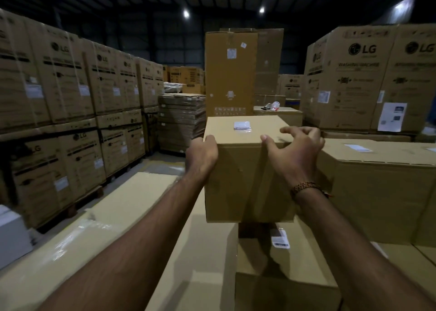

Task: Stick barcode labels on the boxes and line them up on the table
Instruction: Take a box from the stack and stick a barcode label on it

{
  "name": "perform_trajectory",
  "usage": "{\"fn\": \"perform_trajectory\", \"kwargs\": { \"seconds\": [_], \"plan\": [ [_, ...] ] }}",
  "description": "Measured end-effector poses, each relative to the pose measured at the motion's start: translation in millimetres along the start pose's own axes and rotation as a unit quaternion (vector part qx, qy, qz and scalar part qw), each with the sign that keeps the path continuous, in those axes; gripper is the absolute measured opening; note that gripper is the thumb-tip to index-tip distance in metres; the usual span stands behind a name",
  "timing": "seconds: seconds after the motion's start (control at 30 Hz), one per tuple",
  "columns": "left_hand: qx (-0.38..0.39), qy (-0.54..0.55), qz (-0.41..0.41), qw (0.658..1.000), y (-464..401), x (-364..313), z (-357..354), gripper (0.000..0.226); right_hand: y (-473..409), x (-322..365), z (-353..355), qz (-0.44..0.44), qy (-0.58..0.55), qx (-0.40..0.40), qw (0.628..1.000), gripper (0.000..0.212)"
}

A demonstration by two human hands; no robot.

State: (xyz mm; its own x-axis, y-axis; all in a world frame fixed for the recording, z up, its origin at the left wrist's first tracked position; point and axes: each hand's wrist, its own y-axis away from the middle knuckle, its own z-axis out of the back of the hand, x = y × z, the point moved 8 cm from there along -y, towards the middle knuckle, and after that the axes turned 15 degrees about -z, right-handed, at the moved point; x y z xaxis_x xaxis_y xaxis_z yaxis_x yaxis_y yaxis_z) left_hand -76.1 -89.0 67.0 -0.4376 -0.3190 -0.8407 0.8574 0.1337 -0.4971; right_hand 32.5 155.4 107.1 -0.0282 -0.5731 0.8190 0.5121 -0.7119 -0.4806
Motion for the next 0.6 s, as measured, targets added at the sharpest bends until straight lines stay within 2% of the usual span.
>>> {"fn": "perform_trajectory", "kwargs": {
  "seconds": [0.37, 0.6],
  "plan": [
    [-0.059, -0.02, -0.014, 0.998, 54.3, 36.0, 158.5, 0.045, 126.7, 55.8, -27.4, 0.019, -0.048, 0.046, 0.998, 0.063],
    [-0.035, -0.05, -0.004, 0.998, 112.6, 76.2, 256.9, 0.041, 235.6, 66.6, -28.5, -0.052, -0.064, 0.076, 0.994, 0.069]
  ]
}}
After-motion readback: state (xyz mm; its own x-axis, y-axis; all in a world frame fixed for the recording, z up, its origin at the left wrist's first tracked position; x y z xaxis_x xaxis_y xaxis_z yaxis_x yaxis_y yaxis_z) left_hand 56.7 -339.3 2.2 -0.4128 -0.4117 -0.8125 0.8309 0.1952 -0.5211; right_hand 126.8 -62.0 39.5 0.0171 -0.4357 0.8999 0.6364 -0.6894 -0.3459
